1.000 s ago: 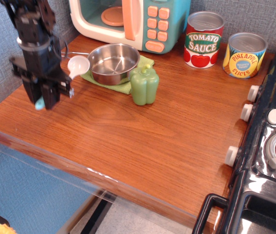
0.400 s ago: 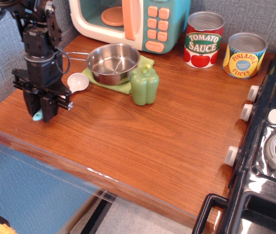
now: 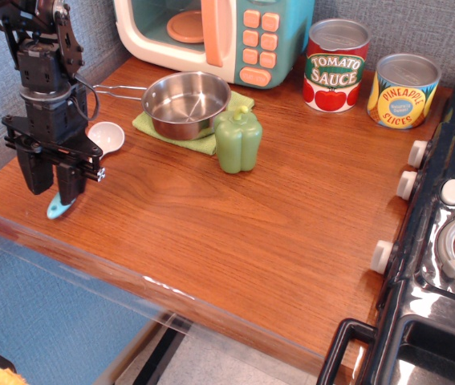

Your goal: Put the spoon on the left bottom corner of the table.

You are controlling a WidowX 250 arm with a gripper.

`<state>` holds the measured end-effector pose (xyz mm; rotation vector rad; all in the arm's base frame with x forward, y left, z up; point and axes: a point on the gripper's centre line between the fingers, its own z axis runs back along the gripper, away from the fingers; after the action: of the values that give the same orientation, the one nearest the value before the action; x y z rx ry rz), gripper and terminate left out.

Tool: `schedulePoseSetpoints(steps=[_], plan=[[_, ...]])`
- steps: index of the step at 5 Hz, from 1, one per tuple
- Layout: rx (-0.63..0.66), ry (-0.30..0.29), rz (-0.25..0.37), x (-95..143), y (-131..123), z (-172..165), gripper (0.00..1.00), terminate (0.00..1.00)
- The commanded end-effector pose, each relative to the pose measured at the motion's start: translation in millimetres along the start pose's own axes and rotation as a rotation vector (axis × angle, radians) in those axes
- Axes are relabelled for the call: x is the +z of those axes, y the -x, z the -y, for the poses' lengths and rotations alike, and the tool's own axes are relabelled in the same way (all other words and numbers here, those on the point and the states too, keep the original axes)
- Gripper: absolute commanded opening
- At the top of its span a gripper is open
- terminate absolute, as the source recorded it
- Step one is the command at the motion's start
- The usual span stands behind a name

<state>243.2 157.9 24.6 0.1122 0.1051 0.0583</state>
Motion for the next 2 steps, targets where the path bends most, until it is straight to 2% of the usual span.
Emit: schedulePoseSetpoints(steps=[1,2], plan=[[-0.027,-0.006,0.106,34.9,3.1,-3.9,1.00,0.00],[-0.099,0.012,0.234,68.3,-9.4,21.7,1.00,0.00]])
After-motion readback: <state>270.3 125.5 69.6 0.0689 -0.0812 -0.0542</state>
